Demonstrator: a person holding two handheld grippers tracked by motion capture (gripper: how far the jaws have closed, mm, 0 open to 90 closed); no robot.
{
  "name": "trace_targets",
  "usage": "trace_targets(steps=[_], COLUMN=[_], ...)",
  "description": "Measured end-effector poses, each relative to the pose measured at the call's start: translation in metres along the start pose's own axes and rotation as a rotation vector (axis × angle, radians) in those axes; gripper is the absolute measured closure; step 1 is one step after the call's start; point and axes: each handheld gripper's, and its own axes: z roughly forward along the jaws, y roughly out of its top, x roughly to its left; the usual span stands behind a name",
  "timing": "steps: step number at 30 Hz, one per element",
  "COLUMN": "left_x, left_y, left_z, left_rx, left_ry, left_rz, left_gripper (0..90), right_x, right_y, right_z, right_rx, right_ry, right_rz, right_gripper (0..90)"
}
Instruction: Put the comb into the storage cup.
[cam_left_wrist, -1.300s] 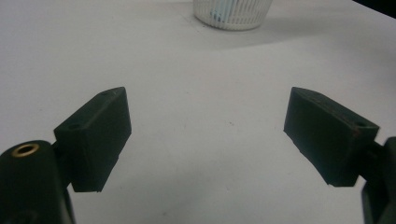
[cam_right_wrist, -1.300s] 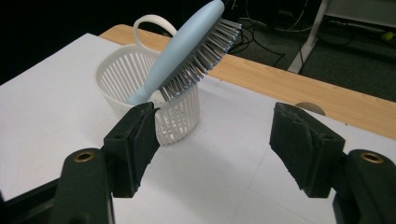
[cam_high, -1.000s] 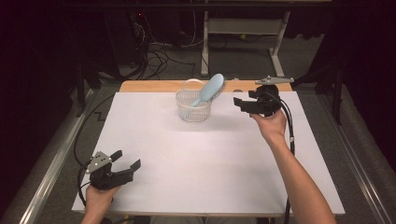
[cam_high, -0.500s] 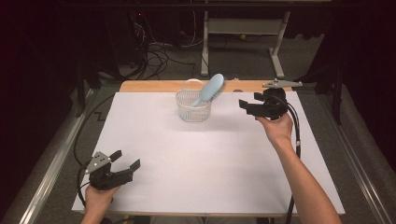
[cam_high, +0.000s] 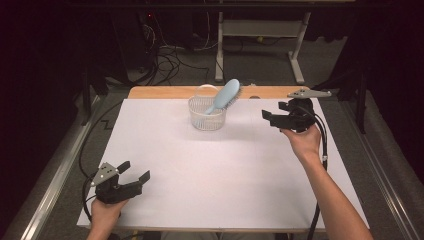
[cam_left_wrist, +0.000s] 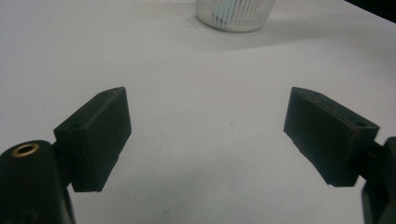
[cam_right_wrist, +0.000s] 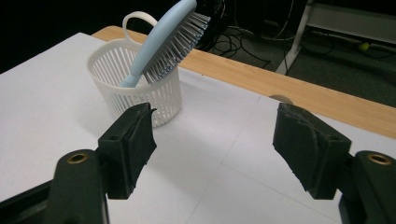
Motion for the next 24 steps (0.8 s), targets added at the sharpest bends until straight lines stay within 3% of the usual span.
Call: trace_targets(steps=[16,24], left_x=[0.0,0.0], left_y=[0.0,0.001], left_z=[0.0,-0.001], left_rx=[0.0,-0.003], left_ry=[-0.002,-0.004], left_rz=[0.002,-0.001], left_gripper=[14.4,14.4], right_x=[0.0,-0.001], right_y=[-0.004,-0.006], right_z=[-0.013,-0.021], right_rx=[-0.024,-0.031], right_ry=[0.011,-0.007], right_rz=[-0.007,-0.018], right_gripper=[29.0,28.4])
